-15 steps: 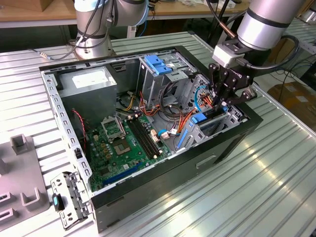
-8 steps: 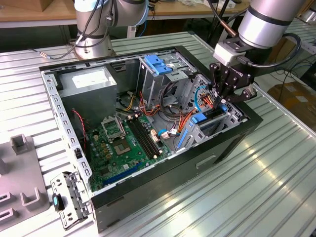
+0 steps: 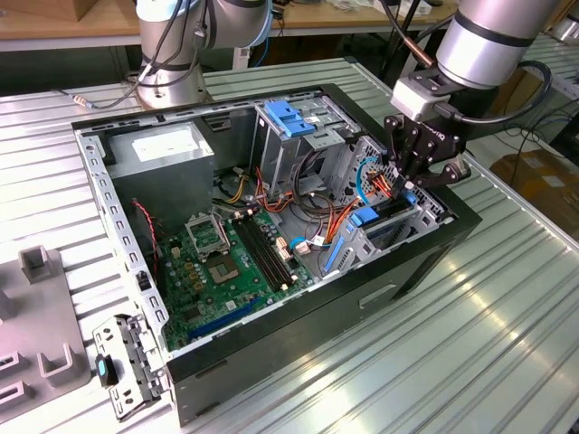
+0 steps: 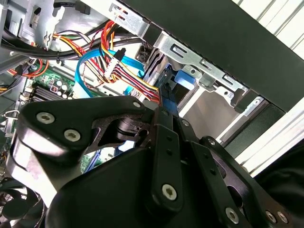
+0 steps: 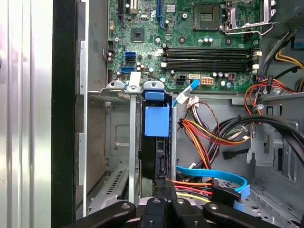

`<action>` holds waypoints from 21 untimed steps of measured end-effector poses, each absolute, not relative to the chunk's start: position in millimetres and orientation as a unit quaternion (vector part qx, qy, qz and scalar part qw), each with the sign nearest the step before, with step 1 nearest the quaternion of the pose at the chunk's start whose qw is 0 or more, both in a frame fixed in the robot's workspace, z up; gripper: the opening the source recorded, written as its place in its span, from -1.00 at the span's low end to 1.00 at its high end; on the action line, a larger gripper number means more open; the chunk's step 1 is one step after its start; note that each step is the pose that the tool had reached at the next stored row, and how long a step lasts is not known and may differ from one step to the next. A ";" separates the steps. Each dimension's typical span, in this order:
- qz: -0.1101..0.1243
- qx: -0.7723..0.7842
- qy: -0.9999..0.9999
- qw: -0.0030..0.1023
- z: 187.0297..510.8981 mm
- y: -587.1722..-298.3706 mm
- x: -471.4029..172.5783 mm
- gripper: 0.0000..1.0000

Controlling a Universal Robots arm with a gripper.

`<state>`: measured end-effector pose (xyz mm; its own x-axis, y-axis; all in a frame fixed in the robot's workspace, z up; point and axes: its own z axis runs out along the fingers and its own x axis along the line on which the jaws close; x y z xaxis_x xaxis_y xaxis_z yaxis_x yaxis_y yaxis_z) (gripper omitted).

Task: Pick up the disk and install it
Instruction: 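Insert the first disk wire, then insert the second disk wire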

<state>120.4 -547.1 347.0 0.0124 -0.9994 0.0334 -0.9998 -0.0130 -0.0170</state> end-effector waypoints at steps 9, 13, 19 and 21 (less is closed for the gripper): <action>0.018 0.711 -0.703 0.005 346.9 -547.6 116.8 -0.79; 0.017 0.712 -0.702 0.003 347.0 -547.9 112.1 -0.79; 0.015 0.712 -0.702 0.002 360.3 -547.8 112.0 -0.79; 0.013 0.712 -0.702 0.001 364.5 -547.8 112.0 -0.79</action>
<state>112.0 -547.8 364.5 0.0131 -0.9997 0.0206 -0.9998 -0.0134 -0.0171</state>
